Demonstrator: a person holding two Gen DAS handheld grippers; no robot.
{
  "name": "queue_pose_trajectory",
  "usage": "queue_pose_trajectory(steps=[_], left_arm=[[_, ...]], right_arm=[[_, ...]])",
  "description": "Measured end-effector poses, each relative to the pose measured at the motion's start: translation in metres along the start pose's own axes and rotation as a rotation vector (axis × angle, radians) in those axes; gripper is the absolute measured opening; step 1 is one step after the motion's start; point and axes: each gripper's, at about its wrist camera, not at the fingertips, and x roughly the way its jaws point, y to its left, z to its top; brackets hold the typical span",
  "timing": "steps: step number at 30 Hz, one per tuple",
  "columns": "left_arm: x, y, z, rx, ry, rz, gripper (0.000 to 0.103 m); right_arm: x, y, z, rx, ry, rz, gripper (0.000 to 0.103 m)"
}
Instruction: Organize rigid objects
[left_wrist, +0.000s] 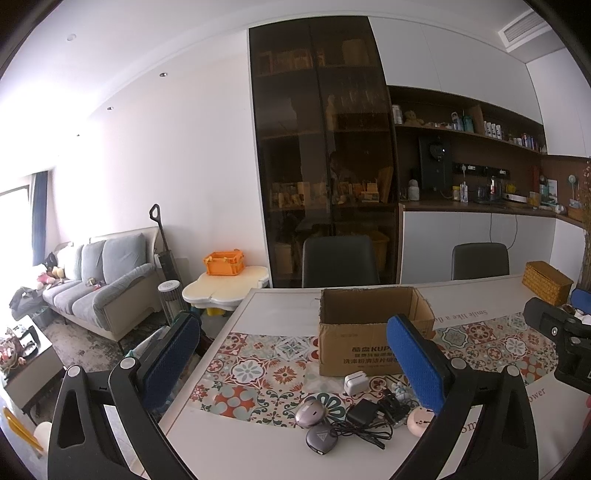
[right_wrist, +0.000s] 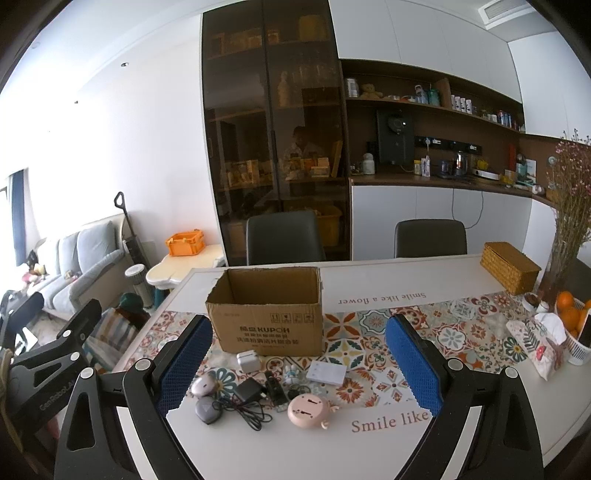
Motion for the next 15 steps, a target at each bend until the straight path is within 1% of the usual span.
queue_pose_trajectory(steps=[15], left_arm=[[0.0015, -0.0023, -0.0037, 0.003, 0.007, -0.001, 0.103]], right_arm=[[0.0015, 0.0007, -0.0017, -0.004, 0.003, 0.0, 0.095]])
